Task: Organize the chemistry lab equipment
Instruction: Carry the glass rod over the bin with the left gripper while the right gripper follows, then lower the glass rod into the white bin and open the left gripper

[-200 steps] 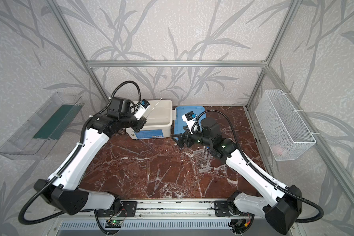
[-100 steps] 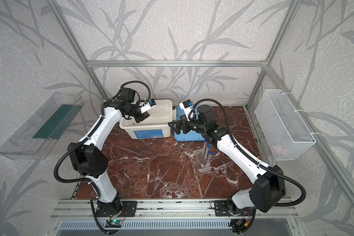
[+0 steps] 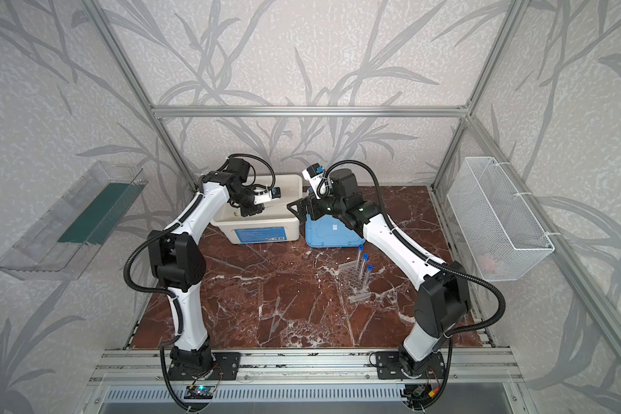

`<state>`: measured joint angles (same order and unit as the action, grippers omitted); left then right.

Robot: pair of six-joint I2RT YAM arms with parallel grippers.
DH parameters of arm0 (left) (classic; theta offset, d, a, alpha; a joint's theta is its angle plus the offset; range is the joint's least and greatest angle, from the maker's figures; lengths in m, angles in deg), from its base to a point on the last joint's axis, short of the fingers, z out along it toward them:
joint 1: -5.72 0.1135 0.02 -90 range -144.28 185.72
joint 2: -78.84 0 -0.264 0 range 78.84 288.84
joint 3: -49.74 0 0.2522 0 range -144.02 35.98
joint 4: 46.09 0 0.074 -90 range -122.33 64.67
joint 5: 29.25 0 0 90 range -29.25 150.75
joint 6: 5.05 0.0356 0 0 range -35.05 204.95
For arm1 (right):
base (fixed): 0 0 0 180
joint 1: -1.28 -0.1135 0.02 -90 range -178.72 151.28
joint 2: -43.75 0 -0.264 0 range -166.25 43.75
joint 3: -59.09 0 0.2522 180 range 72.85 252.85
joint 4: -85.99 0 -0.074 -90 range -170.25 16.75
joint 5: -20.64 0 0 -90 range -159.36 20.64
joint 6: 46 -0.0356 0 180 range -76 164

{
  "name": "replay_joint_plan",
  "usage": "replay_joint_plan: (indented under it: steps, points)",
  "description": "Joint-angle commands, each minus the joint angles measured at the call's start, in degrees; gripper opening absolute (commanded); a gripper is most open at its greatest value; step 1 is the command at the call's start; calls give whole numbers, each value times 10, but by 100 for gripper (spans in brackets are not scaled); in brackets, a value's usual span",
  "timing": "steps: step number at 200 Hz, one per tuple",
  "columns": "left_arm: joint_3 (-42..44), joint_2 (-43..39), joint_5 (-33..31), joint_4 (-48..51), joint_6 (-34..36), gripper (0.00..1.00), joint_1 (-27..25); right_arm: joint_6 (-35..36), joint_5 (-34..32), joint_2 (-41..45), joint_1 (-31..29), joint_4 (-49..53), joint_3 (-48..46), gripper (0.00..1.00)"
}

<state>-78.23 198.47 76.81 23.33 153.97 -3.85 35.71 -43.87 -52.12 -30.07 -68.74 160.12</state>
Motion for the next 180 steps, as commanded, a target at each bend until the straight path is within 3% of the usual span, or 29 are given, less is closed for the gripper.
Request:
replay_joint_plan:
  steps: [1,71,144,180]
  points:
    - [-18,17,-4,32,35,0,4,17,-12,-9,-2,19,20,99]
    - [31,16,-37,17,53,0,12,2,5,-44,-2,9,24,99]
    - [-41,80,-21,69,22,0,13,-2,18,-73,-2,20,47,99]
    - [-49,102,-48,74,20,0,9,-6,21,-82,-2,17,51,99]
